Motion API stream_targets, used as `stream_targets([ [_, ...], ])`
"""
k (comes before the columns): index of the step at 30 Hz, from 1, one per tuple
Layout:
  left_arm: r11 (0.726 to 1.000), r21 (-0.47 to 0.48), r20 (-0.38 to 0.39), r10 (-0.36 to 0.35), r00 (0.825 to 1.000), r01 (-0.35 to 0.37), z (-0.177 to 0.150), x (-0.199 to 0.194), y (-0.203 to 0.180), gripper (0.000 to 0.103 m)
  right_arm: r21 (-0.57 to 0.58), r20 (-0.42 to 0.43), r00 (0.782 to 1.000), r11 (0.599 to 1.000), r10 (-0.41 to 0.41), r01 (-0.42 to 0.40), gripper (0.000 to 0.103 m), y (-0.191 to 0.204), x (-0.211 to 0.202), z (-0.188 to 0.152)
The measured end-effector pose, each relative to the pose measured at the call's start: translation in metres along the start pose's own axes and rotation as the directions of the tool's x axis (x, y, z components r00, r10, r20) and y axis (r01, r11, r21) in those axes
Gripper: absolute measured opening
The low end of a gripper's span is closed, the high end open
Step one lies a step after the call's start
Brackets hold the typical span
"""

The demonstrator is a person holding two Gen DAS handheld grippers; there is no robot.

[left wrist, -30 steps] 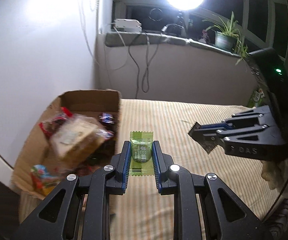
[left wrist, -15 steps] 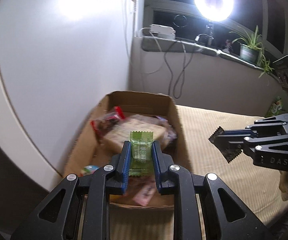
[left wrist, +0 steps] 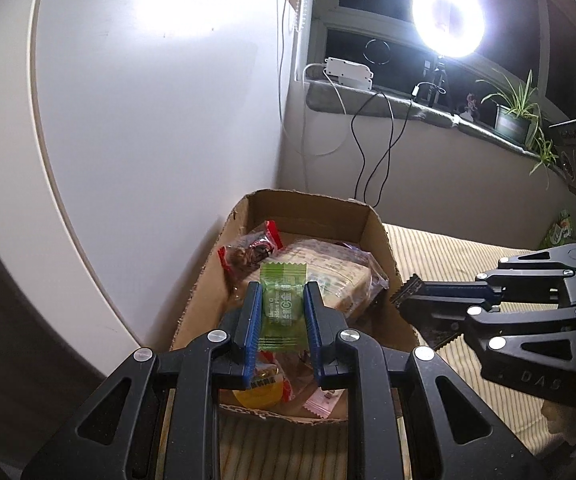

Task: Organize snacks
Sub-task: 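Carry the green candy and dark packet with both tools over the box, then open both tools to drop the green candy and dark packet into the box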

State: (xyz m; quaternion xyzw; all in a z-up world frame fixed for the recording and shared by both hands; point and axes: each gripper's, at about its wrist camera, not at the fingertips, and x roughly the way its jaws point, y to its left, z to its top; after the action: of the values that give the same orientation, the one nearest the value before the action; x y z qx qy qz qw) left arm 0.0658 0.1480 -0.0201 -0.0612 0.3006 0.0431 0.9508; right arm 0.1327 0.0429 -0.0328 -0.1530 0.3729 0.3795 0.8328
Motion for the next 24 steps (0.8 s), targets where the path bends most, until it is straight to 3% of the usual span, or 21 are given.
stream_targets([
  [14,1.0,-0.007,0.001,0.01,1.0,-0.01,0.0035,0.0032,0.0044,0.021,-0.029,0.013,1.0,1.0,0.007,-0.007,0.012,0.0093,0.0068,0.0056],
  [19,1.0,-0.006,0.003,0.016,1.0,-0.016,0.0048,0.004,0.0048,0.027,-0.033,0.028,1.0,0.999,0.004,-0.003,0.04,0.008,0.0046,0.0051],
  [24,1.0,-0.009,0.004,0.022,1.0,-0.022,0.0054,0.0048,0.0061,0.037,-0.038,0.036,0.999,0.999,-0.007,0.008,0.041,0.0062,0.0014,0.0037],
])
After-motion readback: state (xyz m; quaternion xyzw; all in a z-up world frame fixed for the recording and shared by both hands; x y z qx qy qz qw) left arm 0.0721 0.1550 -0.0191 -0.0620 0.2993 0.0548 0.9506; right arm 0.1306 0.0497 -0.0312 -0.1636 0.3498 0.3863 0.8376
